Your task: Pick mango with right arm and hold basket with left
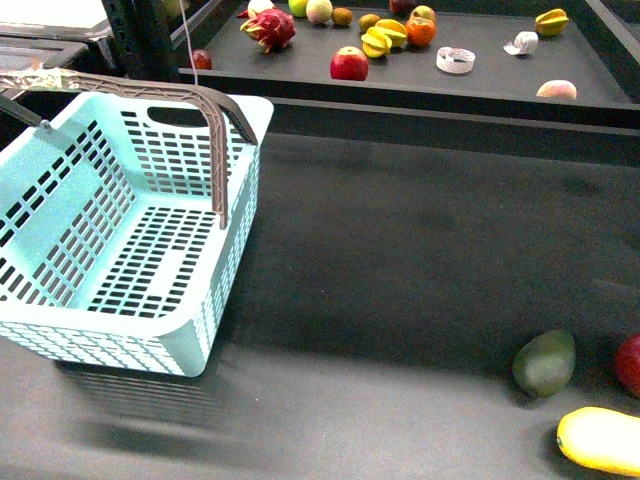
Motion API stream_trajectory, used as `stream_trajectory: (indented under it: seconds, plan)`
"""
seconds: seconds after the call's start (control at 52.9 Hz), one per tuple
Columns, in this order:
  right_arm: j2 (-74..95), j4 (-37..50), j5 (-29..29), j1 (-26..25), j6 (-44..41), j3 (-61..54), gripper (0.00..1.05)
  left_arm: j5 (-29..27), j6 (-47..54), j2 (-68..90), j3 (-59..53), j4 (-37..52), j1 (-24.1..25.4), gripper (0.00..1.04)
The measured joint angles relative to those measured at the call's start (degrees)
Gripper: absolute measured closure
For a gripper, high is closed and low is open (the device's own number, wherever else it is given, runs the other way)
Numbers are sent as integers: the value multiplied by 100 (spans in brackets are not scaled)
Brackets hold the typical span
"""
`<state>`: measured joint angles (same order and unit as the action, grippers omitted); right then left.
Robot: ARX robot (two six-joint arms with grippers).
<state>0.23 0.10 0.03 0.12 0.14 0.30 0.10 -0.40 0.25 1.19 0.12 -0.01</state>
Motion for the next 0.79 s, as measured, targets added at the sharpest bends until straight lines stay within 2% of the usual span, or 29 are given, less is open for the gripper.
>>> stream_trajectory:
  seconds: [0.662,0.794]
  plan:
    - [0,0,0,0,0,0,8,0,0,0,0,0,0,6]
    - [0,0,2,0,0,0,8,-629,-909,380,-13,1060,-448,6]
